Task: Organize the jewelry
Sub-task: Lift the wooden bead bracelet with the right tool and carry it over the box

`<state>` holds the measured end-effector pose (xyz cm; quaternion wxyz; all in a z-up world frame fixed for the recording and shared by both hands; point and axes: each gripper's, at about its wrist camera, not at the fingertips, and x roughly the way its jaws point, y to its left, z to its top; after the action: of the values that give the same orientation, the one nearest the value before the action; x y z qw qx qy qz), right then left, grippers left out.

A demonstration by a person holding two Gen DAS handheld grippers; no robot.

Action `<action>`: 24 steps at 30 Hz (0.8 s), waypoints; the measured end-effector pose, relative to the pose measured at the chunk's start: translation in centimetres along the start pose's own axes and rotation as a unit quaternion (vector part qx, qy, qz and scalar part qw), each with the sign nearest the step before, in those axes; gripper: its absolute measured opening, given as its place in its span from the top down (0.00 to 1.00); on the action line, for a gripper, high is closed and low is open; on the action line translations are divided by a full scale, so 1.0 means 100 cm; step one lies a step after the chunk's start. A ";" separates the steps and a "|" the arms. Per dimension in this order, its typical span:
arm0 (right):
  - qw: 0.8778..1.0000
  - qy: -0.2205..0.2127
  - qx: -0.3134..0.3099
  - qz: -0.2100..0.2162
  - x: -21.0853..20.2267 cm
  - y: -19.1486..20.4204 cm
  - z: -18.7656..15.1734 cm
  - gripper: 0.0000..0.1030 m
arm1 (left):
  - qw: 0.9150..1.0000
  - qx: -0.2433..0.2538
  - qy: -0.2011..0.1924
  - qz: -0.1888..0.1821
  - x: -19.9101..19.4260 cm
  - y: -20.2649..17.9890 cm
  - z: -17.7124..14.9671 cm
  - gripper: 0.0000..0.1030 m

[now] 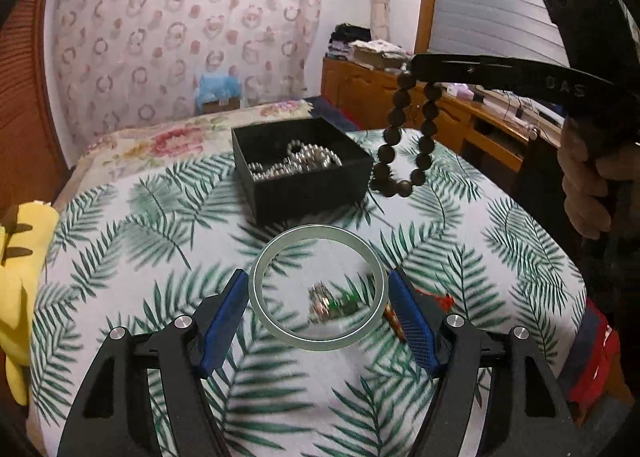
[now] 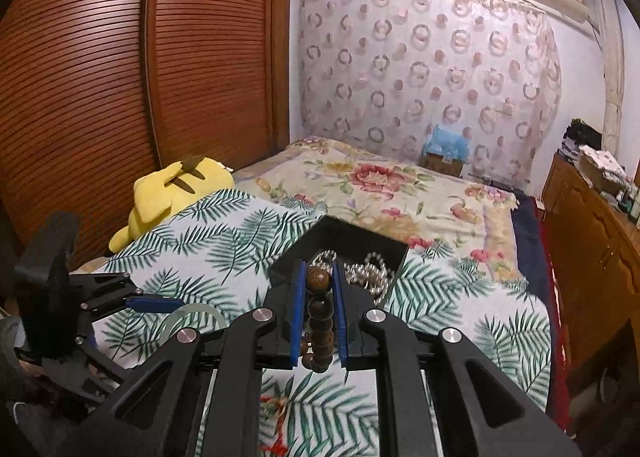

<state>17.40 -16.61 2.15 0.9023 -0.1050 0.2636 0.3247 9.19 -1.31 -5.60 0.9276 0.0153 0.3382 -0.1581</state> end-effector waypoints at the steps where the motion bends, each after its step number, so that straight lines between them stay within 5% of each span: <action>1: 1.000 -0.002 -0.003 -0.003 0.004 -0.001 0.005 0.86 | 1.000 0.000 -0.003 0.001 0.000 0.001 0.003 0.33; 11: 1.000 0.010 -0.006 -0.025 0.057 -0.015 0.036 0.86 | 1.000 0.003 -0.021 0.014 0.009 0.016 0.032 0.33; 24: 0.997 0.064 0.045 -0.008 0.110 -0.037 0.012 0.80 | 0.999 0.007 -0.034 0.030 0.028 0.028 0.072 0.33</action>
<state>27.45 -13.20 -2.81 0.8900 -0.0869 0.3339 0.2980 16.55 -0.40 -2.06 0.9428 0.0271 0.3044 -0.1327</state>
